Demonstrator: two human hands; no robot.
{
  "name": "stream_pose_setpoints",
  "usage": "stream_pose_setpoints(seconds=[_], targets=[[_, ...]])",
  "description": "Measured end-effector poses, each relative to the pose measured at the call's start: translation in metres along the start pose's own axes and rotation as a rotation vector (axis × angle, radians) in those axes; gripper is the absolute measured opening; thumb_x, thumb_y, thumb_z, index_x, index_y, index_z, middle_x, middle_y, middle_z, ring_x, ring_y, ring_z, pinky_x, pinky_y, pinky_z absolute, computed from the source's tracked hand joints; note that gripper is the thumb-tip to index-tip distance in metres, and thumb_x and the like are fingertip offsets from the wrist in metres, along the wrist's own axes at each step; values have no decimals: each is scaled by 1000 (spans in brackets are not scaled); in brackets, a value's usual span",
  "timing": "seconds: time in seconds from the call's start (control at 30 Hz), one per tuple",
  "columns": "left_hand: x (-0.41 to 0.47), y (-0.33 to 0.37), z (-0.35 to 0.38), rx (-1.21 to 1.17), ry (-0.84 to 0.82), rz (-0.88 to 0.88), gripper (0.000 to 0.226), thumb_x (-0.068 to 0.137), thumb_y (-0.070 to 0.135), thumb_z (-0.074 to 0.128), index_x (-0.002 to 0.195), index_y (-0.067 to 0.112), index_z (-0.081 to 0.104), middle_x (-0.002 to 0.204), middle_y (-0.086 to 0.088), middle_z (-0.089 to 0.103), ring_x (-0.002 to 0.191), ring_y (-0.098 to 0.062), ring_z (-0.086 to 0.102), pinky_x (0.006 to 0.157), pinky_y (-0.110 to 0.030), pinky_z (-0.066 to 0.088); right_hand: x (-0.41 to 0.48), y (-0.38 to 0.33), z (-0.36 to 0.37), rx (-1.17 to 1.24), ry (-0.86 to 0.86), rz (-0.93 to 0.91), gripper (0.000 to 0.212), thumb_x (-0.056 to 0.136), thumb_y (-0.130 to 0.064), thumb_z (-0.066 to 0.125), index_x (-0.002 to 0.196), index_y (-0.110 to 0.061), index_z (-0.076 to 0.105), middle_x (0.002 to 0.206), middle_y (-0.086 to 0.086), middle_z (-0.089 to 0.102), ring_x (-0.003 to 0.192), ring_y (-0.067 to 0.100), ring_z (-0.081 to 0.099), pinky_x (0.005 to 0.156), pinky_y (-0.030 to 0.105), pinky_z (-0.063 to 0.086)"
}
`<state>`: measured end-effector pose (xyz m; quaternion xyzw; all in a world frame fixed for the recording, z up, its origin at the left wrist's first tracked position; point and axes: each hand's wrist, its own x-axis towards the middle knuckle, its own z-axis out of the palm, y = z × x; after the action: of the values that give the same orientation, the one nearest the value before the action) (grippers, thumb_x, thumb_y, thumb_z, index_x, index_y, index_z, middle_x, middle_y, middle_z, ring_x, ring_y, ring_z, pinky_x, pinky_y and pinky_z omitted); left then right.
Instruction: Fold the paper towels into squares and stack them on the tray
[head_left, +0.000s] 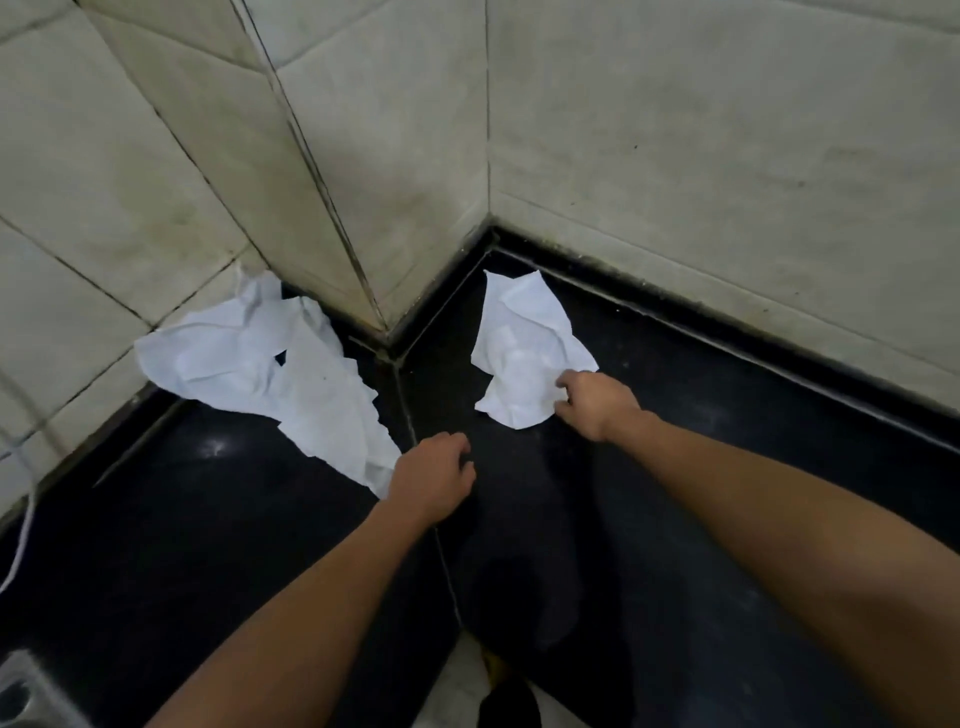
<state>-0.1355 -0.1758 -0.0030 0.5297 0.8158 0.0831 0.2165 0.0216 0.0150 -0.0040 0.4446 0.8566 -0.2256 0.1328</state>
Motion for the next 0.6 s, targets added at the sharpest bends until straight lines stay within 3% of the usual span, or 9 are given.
stream_pose_setpoints(seconds=[0.2, 0.3, 0.33, 0.4, 0.47, 0.6], targets=[[34, -26, 12, -77, -39, 4, 17, 90, 28, 53, 100, 16, 60, 94, -1, 59, 87, -19, 58, 72, -31, 46, 63, -34, -7, 40, 33, -67, 68, 89, -35, 59, 148, -22, 28, 147, 5, 39, 133, 28, 37, 101, 44, 41], [45, -34, 17, -108, -53, -1, 18, 90, 26, 55, 102, 14, 62, 97, -2, 61, 89, -20, 59, 75, -33, 48, 78, -34, 3, 21, -58, -35, 65, 88, -34, 61, 145, -22, 33, 136, 9, 48, 124, 29, 46, 95, 42, 45], [47, -36, 19, -117, -65, -2, 19, 90, 25, 55, 103, 13, 62, 98, -3, 62, 90, -20, 59, 76, -33, 49, 78, -31, 8, 25, -64, -15, 52, 89, -33, 59, 137, -21, 43, 125, 9, 54, 115, 29, 53, 87, 39, 48], [51, -38, 21, -130, -84, 5, 20, 90, 24, 56, 104, 12, 63, 99, -3, 63, 92, -20, 59, 77, -35, 50, 71, -24, 15, 83, 20, -5, 19, 89, -30, 54, 101, -17, 60, 98, 7, 62, 95, 27, 61, 68, 32, 44], [54, -35, 22, -133, -92, 10, 19, 89, 24, 56, 103, 13, 63, 98, -3, 64, 91, -21, 60, 76, -35, 50, 55, -12, 17, 166, 127, 3, 24, 89, -31, 55, 72, -14, 52, 74, 2, 59, 77, 24, 59, 60, 30, 35], [56, -16, 23, -117, -118, 26, 19, 89, 26, 56, 104, 15, 63, 98, -2, 64, 92, -21, 60, 75, -33, 49, 10, 18, 11, 274, 261, 38, 42, 92, -35, 57, 59, -18, 37, 56, -1, 47, 58, 22, 49, 54, 33, 32]])
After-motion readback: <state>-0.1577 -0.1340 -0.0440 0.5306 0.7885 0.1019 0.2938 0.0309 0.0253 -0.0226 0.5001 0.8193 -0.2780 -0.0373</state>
